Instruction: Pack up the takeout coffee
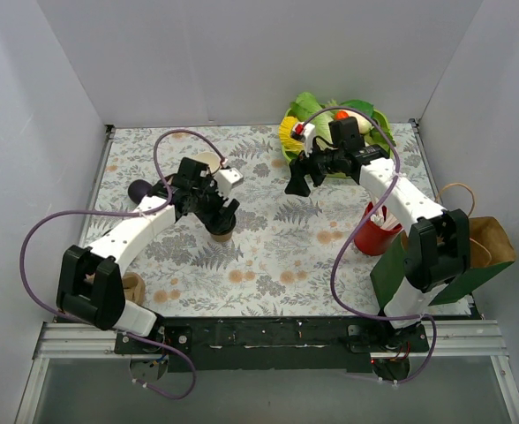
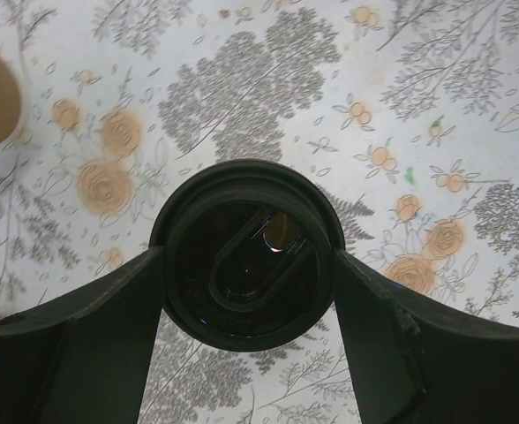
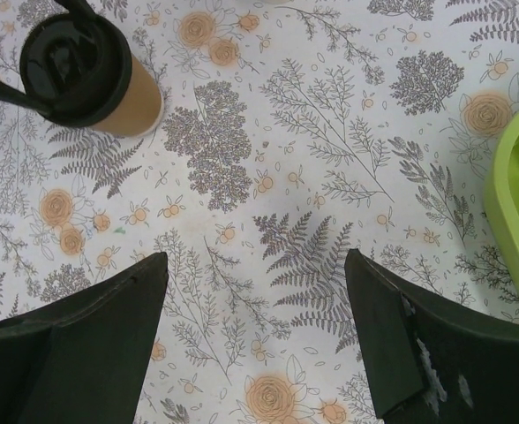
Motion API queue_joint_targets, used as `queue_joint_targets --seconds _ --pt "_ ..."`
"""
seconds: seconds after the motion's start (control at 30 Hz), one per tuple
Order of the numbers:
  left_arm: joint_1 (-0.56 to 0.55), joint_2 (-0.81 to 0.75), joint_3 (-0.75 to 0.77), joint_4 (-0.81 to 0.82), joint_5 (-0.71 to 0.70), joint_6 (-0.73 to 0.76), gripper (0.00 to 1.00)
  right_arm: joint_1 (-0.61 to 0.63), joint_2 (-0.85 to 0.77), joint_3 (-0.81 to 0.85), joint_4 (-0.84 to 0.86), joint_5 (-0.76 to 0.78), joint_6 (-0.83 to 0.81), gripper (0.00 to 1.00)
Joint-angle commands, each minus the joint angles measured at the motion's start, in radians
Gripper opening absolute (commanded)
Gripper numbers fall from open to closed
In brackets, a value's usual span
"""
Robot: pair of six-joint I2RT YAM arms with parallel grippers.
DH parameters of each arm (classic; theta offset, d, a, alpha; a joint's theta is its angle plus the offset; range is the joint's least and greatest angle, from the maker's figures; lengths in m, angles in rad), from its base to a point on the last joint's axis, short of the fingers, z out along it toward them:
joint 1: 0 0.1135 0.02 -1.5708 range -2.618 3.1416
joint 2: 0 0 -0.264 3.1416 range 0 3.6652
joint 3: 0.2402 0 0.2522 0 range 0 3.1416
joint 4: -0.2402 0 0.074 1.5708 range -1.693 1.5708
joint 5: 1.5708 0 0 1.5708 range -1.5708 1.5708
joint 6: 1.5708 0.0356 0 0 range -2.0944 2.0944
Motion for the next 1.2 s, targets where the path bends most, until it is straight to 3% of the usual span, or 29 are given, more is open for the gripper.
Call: queue_joint_targets --seconds 0.0,0.23,0.43,0.53,0.73,0.97,1.1,1.17 --pt "0.068 -0.087 0.002 -0.043 -0.056 0.019 0.61 -0.006 0.013 0.048 0.008 -0.003 0.001 0.89" --pt "0.269 -0.055 0.037 -0.056 -0.096 0.021 0.61 -0.005 0.013 0.052 0.0 -0.008 -0.004 0.89" --pt "0.352 0.02 0.075 -0.03 -0.087 0.0 0.61 -0.005 -0.007 0.05 -0.015 -0.002 -0.021 0.89" --pt "0.359 0.034 0.071 -0.013 -0.078 -0.007 0.65 -0.005 -0.018 0.049 -0.026 0.006 -0.027 0.89" --pt "0.364 0.056 0.085 -0.014 -0.094 -0.022 0.82 -0.005 -0.066 0.045 -0.075 0.058 -0.067 0.89" --pt "0.364 0.016 0.166 -0.034 -0.065 -0.091 0.92 -0.005 -0.173 0.116 -0.287 0.311 -0.157 0.89" --pt "0.36 0.008 0.239 -0.06 -0.021 -0.166 0.93 -0.006 -0.202 0.241 -0.548 0.478 -0.186 0.86" --pt "0.355 -0.004 0.253 -0.039 0.022 -0.213 0.93 -0.014 -0.248 0.253 -0.603 0.523 -0.202 0.86"
